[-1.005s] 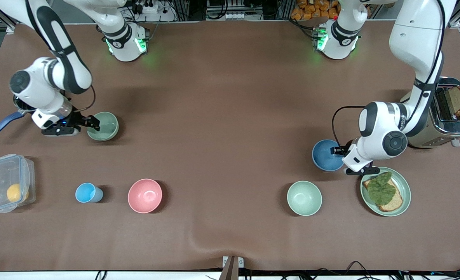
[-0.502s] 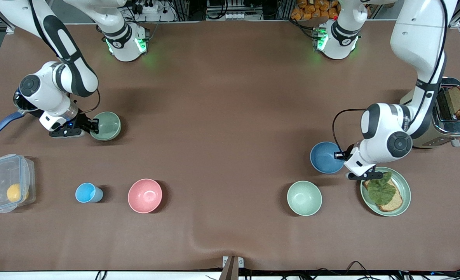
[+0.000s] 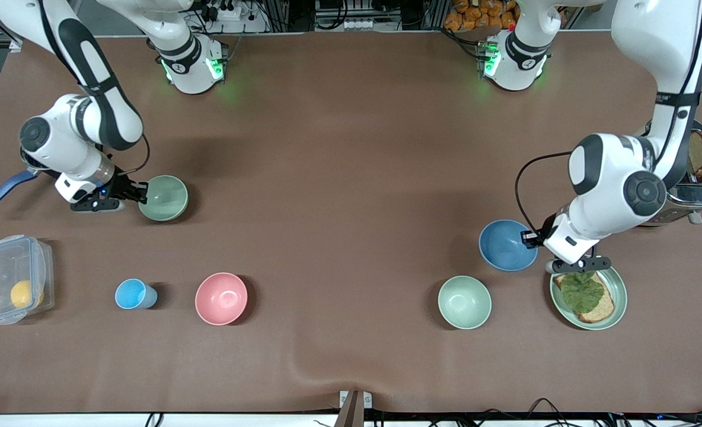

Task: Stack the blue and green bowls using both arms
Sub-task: 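Slide the green bowl and the blue bowl toward each other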

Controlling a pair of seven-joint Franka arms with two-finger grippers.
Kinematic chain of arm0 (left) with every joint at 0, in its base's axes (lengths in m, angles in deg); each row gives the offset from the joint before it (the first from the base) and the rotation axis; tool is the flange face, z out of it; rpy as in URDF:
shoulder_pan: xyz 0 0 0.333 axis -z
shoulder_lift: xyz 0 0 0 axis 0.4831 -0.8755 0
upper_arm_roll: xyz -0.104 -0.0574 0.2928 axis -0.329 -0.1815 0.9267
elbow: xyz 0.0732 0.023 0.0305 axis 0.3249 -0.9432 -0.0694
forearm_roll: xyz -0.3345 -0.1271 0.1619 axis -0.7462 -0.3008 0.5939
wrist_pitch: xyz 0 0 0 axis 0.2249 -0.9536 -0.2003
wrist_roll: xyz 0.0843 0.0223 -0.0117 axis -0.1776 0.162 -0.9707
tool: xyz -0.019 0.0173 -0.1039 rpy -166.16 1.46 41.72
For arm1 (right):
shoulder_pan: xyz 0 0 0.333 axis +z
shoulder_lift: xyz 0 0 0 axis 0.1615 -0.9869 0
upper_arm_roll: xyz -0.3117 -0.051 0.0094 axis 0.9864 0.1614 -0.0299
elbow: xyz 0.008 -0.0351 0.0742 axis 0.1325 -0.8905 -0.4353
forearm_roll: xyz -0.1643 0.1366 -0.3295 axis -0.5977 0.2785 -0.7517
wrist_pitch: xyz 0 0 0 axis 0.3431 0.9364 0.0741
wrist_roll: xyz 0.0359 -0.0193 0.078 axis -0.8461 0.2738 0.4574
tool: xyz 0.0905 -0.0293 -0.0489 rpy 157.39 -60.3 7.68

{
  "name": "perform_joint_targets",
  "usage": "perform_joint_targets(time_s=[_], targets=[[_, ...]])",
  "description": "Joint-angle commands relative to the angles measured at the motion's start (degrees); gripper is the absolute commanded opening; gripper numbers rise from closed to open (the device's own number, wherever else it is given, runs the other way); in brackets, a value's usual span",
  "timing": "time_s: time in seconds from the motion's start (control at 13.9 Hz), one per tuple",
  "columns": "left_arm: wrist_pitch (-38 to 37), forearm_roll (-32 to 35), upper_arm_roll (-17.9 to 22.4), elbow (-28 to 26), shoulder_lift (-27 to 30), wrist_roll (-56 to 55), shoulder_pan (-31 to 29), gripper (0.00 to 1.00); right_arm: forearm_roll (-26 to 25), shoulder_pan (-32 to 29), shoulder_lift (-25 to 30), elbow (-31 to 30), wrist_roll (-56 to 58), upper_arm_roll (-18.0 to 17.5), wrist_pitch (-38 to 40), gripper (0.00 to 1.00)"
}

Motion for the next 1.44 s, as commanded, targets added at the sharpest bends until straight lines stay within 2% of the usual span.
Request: perform_joint_targets(time_s=[0.0, 0.14, 0.36, 0.57, 0.79, 1.15, 1.36], targets=[[-0.53, -2.36, -2.46, -0.64, 2.64, -3.76, -0.33, 0.0, 2.39, 2.13, 2.92, 4.8, -6.0, -0.1, 9.79, 0.0], [-0.53, -4.21, -4.74, -0.64, 3.78, -7.01, -0.24, 0.0, 2.39, 6.07, 4.33, 6.93, -13.54, -0.1, 13.68, 0.0], [-0.88, -4.39, -8.96, -0.11, 4.23, -13.51, -0.24, 0.0, 2.39, 13.02, 5.92, 6.93, -24.1, -0.1, 13.69, 0.0], [-6.14, -5.27, -11.34, 2.51, 4.76, -15.64, -0.24, 0.0, 4.23, 20.22, 6.36, 7.02, -33.68, -0.1, 12.9, 0.0], [-8.79, -6.24, -12.75, 4.02, 4.76, -15.64, -0.07, 0.0, 4.41, 28.47, 5.48, 6.93, -44.74, 0.07, 7.65, 0.0], [-10.45, -6.24, -14.51, 6.03, 3.27, -15.9, 1.59, 0.0, 4.41, 38.42, 2.41, 6.93, -58.12, -0.02, 0.88, 0.0], [-17.55, -6.24, -14.51, 11.91, 0.2, -16.08, 2.92, 0.0, 4.41, 44.92, -0.66, 6.93, -66.11, -0.02, -4.48, 0.0]])
